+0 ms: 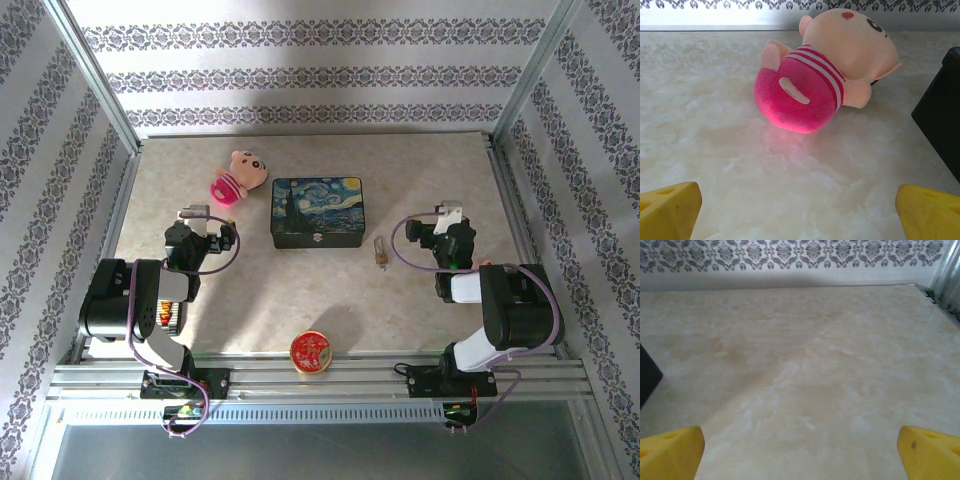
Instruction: Unlock a padlock with a key
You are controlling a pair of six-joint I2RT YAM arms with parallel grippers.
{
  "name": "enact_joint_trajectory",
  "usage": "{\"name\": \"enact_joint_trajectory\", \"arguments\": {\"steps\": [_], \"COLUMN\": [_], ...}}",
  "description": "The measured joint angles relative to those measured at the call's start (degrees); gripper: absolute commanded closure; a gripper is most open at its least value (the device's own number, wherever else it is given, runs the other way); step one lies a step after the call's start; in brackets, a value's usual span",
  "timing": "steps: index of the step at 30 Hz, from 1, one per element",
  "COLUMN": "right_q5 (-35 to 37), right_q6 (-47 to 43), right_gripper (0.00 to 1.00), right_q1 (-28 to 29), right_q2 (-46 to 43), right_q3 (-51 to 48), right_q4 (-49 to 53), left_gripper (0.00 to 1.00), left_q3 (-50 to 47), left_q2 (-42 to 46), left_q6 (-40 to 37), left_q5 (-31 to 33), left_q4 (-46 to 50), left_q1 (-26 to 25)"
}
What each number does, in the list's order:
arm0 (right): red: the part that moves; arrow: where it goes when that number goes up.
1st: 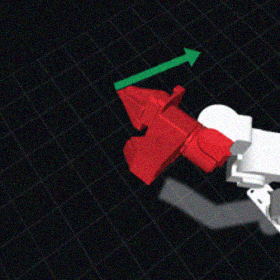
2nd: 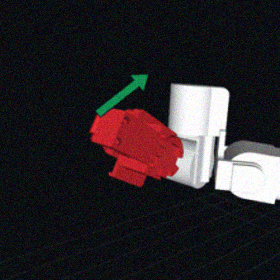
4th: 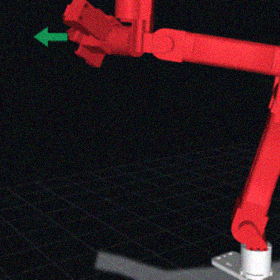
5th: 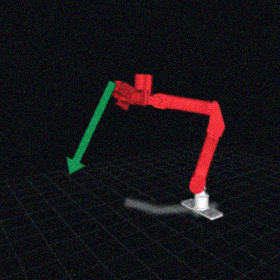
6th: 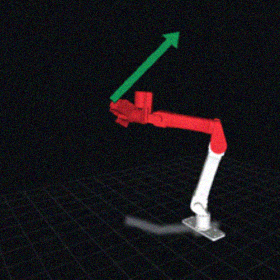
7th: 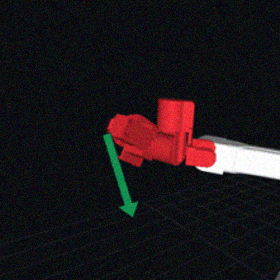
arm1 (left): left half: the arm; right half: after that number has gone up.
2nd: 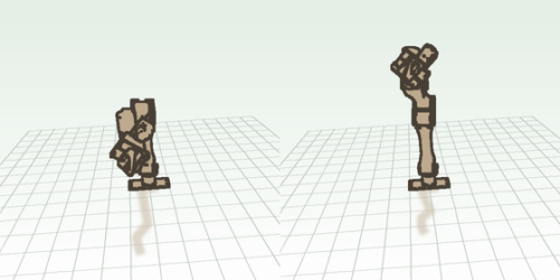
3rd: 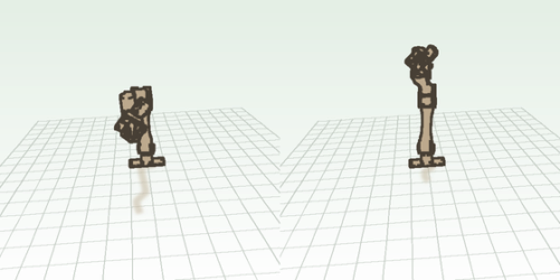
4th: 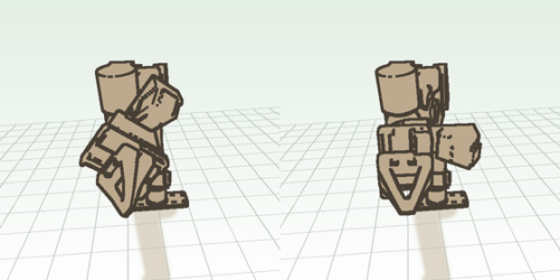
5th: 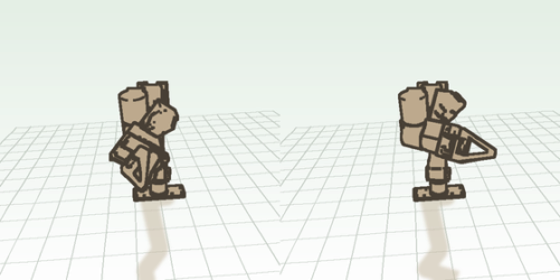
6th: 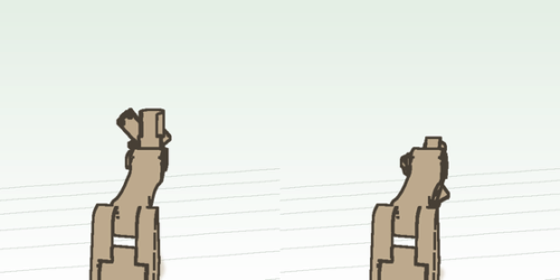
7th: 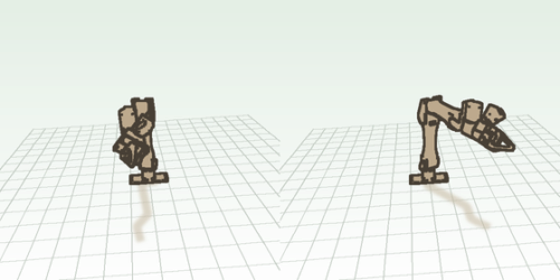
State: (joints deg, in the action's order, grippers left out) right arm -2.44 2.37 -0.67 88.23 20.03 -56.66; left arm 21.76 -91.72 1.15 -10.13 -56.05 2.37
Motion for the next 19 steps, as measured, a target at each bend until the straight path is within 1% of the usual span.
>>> {"name": "enact_joint_trajectory", "arguments": {"steps": [6, 19], "right_q5": [-2.1, -2.9], "right_q6": [0.0, 0.0], "right_gripper": [0.02, 0.02], "right_q1": [0.0, 0.0], "right_q2": [0.0, 0.0], "right_q3": [0.1, 0.1], "right_q4": [1.0, 1.2], "left_gripper": [0.01, 0.01], "left_q3": [0.0, 0.0], "left_q2": [0.0, 0.0], "left_q6": [-0.3, -0.6], "left_q5": [-0.2, -0.2], "left_q4": [0.0, 0.0], "left_q1": [0.0, 0.0]}}
